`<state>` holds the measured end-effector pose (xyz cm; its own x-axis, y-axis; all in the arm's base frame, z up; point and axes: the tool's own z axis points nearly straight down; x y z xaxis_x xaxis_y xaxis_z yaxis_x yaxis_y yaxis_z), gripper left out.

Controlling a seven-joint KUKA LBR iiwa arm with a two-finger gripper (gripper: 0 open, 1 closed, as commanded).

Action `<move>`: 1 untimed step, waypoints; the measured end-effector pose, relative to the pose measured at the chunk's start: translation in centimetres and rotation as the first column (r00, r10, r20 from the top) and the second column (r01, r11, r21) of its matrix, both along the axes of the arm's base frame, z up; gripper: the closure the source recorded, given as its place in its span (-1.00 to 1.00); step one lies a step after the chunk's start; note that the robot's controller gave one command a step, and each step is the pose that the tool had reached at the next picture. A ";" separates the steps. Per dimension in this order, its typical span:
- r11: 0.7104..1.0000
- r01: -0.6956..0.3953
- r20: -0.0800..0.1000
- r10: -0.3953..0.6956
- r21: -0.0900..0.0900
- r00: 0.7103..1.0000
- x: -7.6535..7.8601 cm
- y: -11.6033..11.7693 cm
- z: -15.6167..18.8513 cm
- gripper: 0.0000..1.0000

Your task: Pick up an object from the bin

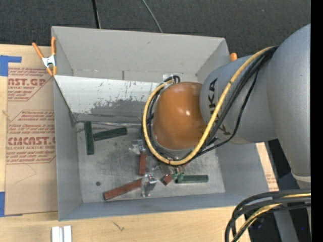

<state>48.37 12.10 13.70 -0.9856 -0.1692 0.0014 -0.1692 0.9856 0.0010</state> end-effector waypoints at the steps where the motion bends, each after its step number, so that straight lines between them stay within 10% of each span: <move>1: 1.000 0.000 0.000 0.000 0.000 1.000 0.0 0.0 0.0 -1.00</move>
Offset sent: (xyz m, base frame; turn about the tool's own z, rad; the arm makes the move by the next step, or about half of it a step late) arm 0.0190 -0.0151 -0.0670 -0.3818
